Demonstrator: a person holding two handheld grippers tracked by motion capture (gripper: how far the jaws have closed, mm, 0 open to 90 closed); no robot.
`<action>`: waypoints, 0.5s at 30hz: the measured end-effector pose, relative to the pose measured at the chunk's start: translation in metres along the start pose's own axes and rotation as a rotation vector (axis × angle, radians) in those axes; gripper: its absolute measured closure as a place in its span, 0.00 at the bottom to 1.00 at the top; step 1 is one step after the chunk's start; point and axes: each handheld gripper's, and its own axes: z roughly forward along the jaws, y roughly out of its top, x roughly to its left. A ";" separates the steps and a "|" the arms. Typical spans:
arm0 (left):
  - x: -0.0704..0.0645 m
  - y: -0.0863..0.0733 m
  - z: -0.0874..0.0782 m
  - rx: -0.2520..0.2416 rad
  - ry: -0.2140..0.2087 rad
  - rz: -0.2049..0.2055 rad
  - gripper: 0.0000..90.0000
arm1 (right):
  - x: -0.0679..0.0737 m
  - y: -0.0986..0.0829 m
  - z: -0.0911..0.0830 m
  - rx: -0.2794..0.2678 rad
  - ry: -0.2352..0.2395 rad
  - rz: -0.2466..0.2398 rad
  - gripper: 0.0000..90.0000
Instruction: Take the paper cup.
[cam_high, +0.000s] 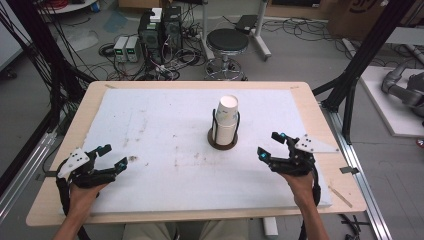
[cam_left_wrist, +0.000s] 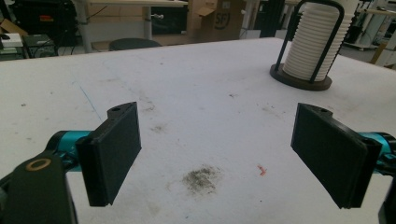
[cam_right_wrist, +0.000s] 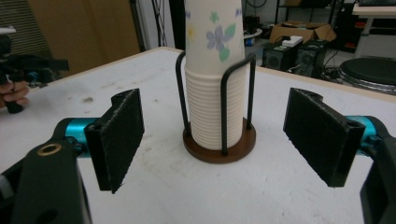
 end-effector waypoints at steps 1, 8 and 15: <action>0.000 0.000 0.000 0.001 0.000 0.004 0.18 | 0.000 0.014 -0.001 0.011 0.000 -0.009 0.23; 0.000 0.000 0.000 0.004 -0.001 0.001 0.18 | -0.002 0.059 -0.003 0.054 -0.001 -0.037 0.23; 0.000 0.000 0.000 0.002 0.002 0.003 0.18 | -0.004 0.111 0.012 0.128 -0.002 -0.062 0.23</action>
